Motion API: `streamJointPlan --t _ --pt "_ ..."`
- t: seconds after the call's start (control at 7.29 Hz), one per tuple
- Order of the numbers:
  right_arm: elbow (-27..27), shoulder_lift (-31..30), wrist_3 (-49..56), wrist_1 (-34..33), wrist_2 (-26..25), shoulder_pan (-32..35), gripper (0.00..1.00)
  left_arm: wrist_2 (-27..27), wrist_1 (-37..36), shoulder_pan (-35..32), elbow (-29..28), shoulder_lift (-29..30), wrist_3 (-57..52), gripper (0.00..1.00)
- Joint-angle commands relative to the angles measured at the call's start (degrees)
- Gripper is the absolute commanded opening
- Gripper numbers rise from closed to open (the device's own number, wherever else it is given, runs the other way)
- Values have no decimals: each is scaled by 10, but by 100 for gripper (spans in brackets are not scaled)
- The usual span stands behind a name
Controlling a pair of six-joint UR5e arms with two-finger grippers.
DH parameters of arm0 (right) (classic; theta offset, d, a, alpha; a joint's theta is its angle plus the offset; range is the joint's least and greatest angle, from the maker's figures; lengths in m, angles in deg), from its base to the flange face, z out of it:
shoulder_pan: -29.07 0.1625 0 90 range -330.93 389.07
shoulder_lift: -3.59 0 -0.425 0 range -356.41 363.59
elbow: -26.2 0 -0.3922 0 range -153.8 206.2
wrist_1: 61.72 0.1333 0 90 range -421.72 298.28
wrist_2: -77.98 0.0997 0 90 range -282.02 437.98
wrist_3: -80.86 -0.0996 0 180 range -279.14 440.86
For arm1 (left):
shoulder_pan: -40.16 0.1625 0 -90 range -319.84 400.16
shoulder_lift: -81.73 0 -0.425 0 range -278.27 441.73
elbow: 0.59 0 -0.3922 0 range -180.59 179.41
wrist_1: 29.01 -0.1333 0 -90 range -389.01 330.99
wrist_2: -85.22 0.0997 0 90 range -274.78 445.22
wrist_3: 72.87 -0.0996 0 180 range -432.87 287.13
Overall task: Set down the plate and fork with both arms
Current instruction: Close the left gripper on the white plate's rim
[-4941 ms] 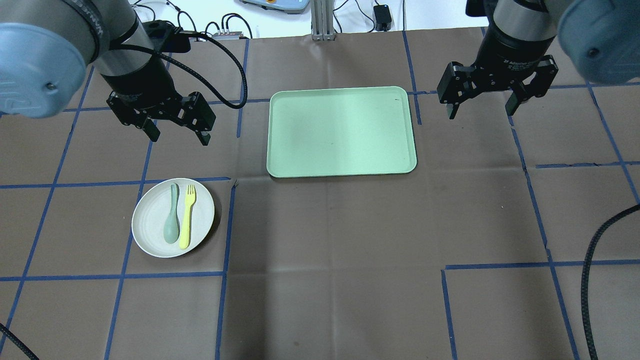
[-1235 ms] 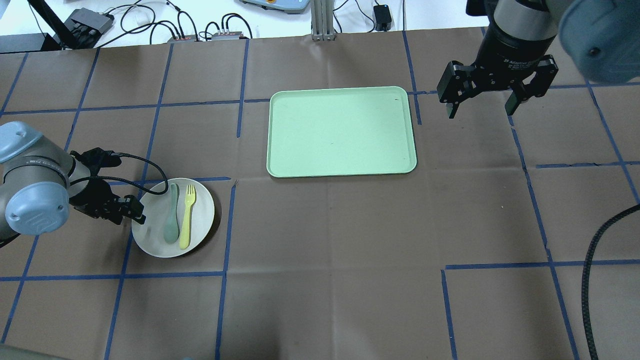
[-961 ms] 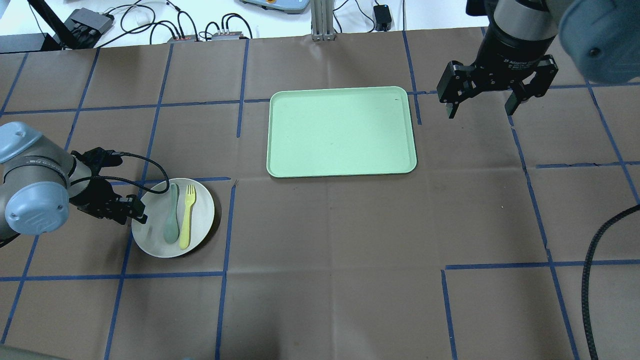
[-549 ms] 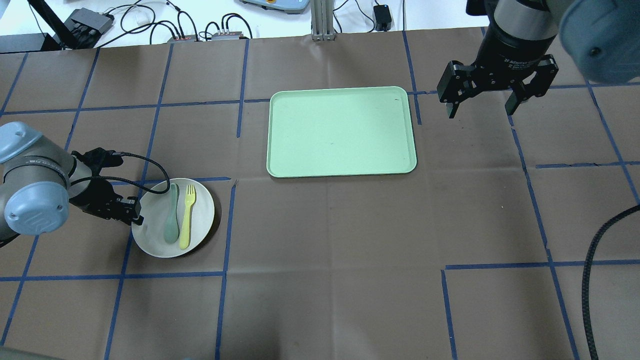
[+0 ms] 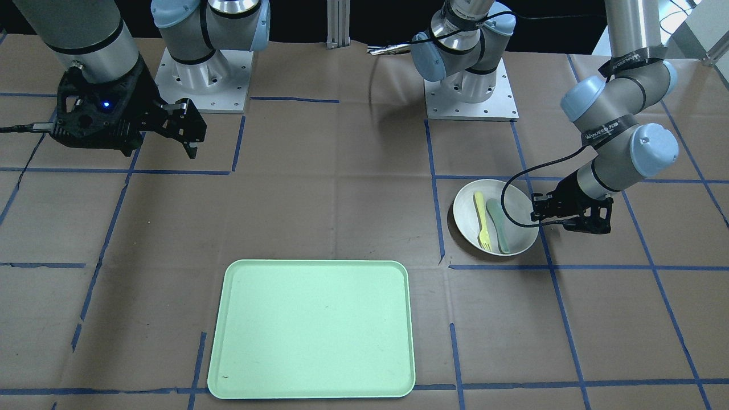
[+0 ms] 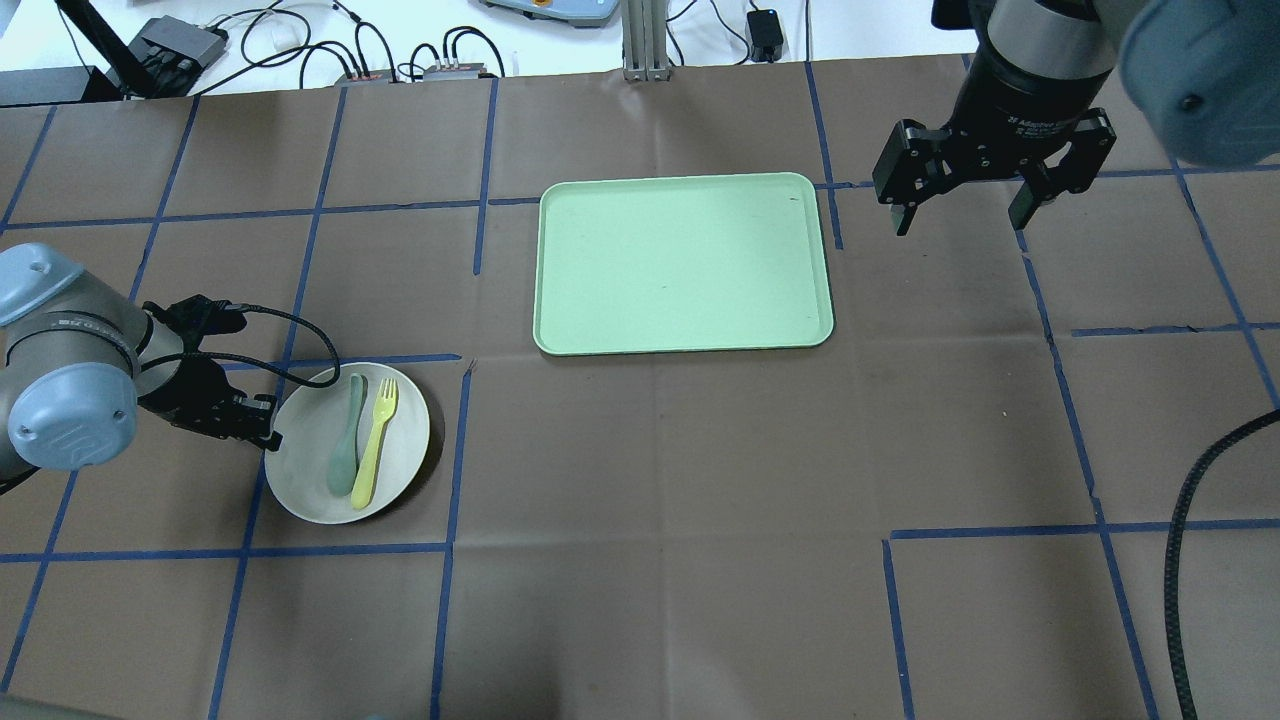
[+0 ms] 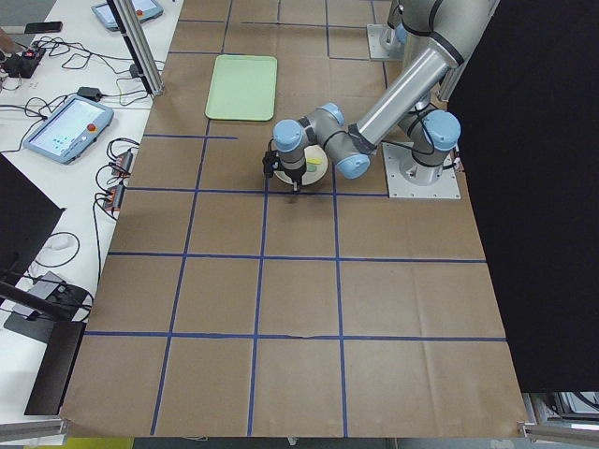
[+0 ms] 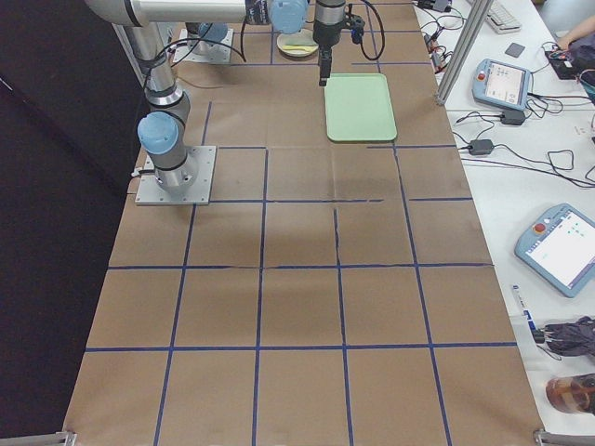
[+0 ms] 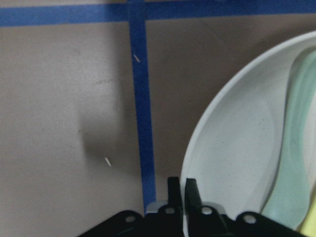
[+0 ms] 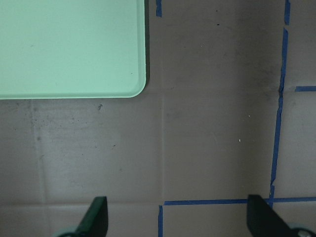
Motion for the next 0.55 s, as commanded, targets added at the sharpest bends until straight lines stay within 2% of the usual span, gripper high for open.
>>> streamJointPlan --t 0.0,0.14,0.41 --pt "1 1 0 0 -1 0 100 -27 16 1 -3 -14 1 0" --pt "0 1 1 0 -1 0 100 -49 50 -1 -8 -46 26 0" --pt "1 1 0 1 0 0 100 -54 95 -8 -18 -88 63 0"
